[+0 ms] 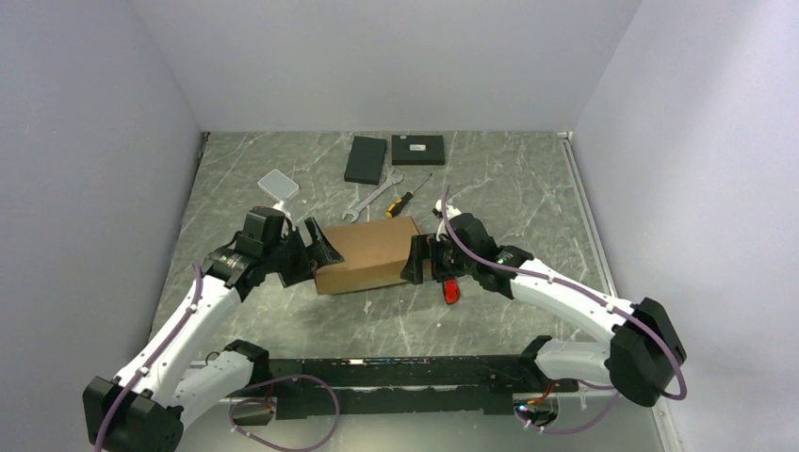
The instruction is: Unpack the express box
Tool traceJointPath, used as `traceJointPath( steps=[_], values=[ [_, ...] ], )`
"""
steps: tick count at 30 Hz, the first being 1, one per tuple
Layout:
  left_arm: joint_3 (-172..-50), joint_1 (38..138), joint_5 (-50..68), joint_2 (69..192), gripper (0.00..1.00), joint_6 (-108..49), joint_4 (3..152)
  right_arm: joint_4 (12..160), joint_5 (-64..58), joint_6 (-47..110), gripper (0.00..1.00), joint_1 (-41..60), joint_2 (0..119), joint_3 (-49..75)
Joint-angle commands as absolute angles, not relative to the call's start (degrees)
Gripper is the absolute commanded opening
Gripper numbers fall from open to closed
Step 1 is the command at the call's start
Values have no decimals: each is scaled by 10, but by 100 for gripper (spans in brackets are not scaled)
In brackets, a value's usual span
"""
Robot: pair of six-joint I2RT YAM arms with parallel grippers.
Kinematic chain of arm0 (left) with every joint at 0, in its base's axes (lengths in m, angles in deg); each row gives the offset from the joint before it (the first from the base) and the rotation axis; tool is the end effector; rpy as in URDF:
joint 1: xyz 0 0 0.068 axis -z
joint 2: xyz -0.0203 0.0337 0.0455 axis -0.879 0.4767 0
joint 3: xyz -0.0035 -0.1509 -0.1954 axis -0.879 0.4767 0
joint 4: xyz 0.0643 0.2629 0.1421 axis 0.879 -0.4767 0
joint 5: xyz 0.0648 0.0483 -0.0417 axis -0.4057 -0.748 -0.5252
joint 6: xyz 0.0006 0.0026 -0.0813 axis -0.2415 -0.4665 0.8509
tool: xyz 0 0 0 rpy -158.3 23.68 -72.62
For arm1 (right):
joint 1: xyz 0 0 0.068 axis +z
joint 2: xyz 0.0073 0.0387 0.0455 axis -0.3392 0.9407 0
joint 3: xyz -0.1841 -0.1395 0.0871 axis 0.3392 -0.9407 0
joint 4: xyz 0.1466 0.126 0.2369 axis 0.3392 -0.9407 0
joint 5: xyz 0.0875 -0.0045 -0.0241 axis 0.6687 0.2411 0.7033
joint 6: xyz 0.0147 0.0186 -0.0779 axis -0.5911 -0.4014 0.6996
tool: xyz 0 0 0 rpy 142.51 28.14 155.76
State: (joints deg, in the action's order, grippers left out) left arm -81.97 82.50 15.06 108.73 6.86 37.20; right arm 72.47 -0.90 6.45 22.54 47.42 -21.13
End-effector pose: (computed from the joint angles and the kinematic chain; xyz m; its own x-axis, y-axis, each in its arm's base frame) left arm 0.2469 -0.1136 0.2069 -0.8375 -0.4489 -0.3117 -0.1772 0.7625 -0.6222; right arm 0.2356 0.2304 0.1583 -0.8148 -0.0334 -0.5788 -0.3797 0.7852 0.4891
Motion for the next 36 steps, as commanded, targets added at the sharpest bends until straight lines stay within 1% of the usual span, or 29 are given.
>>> traceJointPath(
  steps=[1, 6, 9, 14, 17, 21, 27, 34, 36],
  values=[
    [-866, 831, 178, 1063, 96, 73, 378, 712, 14, 8, 95, 234, 439, -175],
    [-865, 831, 207, 1059, 95, 90, 408, 722, 13, -20, 90, 234, 439, -152],
    [-878, 831, 203, 1059, 96, 88, 405, 713, 15, -26, 88, 234, 444, -126],
    [-924, 831, 193, 1078, 97, 79, 379, 646, -14, -23, 88, 231, 452, -53],
    [-918, 831, 174, 1086, 98, 79, 385, 677, -15, -32, 89, 228, 456, -57],
    [-924, 830, 157, 1116, 99, 82, 393, 651, -15, -34, 89, 218, 511, -10],
    [-920, 830, 146, 1139, 99, 69, 417, 665, -35, -4, 89, 205, 557, 9],
    [-1004, 828, 110, 1194, 100, 33, 363, 645, -14, 5, 90, 177, 593, 62],
    [-1014, 828, 128, 1207, 99, 36, 363, 644, -3, 2, 90, 173, 596, 72]
  ],
)
